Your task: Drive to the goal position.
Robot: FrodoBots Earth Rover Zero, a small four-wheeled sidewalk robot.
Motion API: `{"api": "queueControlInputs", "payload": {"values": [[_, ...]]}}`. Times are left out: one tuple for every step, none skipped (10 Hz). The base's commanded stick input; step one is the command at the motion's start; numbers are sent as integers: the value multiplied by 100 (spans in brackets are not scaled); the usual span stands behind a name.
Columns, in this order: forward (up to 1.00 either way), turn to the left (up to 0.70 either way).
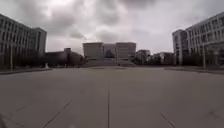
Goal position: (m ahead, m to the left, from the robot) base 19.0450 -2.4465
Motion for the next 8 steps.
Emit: {"api": "queueControlInputs", "payload": {"values": [[70,0],[70,0],[70,0],[70,0],[70,0],[70,0],[70,0],[70,0]]}}
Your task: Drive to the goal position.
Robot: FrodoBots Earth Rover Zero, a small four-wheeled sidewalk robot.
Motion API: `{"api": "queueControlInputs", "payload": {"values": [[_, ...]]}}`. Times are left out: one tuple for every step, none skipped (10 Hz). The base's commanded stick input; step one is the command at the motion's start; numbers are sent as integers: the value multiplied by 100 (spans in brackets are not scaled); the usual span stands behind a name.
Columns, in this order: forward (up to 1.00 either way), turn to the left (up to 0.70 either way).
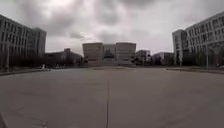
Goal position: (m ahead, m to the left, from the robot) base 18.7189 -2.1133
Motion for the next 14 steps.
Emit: {"api": "queueControlInputs", "payload": {"values": [[70,0],[70,0],[70,0],[70,0],[70,0],[70,0],[70,0],[70,0],[70,0],[70,0],[70,0],[70,0],[70,0],[70,0]]}}
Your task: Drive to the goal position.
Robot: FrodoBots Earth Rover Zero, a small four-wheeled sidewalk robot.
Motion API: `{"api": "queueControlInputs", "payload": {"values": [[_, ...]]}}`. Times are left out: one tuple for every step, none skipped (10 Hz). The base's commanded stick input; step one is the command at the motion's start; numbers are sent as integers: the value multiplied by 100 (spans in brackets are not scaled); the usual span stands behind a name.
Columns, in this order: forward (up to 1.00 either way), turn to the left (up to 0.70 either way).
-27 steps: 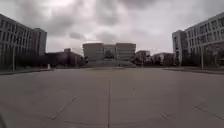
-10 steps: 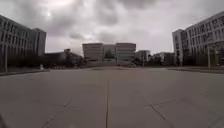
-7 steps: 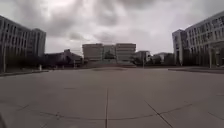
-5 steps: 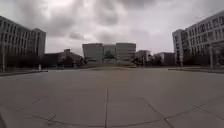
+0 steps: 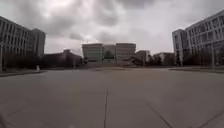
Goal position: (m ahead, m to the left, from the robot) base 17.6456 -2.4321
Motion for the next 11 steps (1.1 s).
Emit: {"api": "queueControlInputs", "payload": {"values": [[70,0],[70,0],[70,0],[70,0],[70,0],[70,0],[70,0],[70,0],[70,0],[70,0],[70,0]]}}
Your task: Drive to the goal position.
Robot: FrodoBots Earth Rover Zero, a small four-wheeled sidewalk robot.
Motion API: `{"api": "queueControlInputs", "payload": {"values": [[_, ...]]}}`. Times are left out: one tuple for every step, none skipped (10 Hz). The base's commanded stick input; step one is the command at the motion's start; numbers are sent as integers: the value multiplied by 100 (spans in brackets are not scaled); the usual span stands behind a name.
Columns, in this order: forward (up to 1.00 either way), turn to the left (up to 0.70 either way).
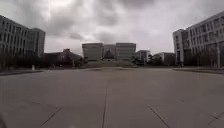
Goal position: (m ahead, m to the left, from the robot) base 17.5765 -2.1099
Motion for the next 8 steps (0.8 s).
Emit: {"api": "queueControlInputs", "payload": {"values": [[70,0],[70,0],[70,0],[70,0],[70,0],[70,0],[70,0],[70,0]]}}
